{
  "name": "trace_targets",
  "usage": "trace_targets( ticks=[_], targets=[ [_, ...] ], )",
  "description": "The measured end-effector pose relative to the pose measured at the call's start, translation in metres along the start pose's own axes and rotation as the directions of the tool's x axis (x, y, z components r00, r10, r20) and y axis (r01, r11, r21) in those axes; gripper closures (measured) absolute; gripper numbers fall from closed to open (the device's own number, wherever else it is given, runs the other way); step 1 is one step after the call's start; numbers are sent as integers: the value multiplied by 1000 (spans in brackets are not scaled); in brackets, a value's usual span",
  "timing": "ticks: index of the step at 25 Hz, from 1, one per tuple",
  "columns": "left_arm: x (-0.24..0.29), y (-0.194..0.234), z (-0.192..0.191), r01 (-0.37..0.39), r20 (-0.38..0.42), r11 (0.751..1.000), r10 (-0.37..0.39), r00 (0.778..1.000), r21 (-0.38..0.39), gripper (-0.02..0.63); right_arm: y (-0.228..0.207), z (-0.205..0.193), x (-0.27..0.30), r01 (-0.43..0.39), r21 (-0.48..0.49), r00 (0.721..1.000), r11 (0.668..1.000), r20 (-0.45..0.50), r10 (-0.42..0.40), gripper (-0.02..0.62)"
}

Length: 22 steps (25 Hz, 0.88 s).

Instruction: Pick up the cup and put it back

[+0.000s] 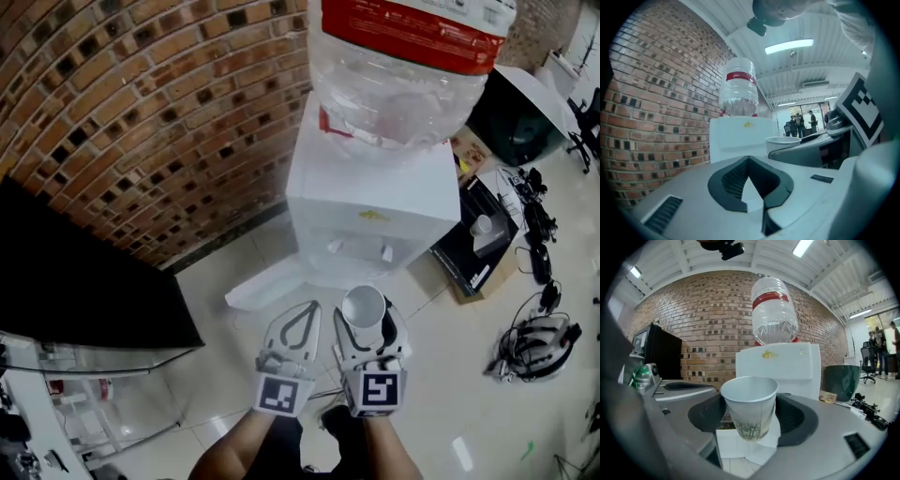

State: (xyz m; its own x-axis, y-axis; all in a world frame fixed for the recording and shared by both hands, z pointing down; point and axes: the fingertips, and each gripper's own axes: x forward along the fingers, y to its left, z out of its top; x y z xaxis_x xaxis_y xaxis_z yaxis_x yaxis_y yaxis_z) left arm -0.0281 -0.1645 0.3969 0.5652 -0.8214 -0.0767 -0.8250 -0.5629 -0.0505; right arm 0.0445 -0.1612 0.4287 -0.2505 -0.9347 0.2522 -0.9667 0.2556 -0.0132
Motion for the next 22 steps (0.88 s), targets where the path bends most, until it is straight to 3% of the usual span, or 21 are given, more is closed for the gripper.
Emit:
trace_targets(
  ticks=[9, 13, 22],
  targets=[
    [-7, -6, 136, 20, -21, 998, -21, 1000, -51, 614, 7, 136, -55, 36, 31, 999, 999, 38, -38, 258],
    [-1, -8, 193, 41, 18, 998, -40, 999, -54, 614, 10, 188, -75, 34, -16, 998, 999, 61, -33, 258],
    [4, -17, 243, 71, 66, 997, -69, 995, -32, 614, 10, 243, -91, 52, -31, 991, 998, 124, -48, 258]
  ],
)
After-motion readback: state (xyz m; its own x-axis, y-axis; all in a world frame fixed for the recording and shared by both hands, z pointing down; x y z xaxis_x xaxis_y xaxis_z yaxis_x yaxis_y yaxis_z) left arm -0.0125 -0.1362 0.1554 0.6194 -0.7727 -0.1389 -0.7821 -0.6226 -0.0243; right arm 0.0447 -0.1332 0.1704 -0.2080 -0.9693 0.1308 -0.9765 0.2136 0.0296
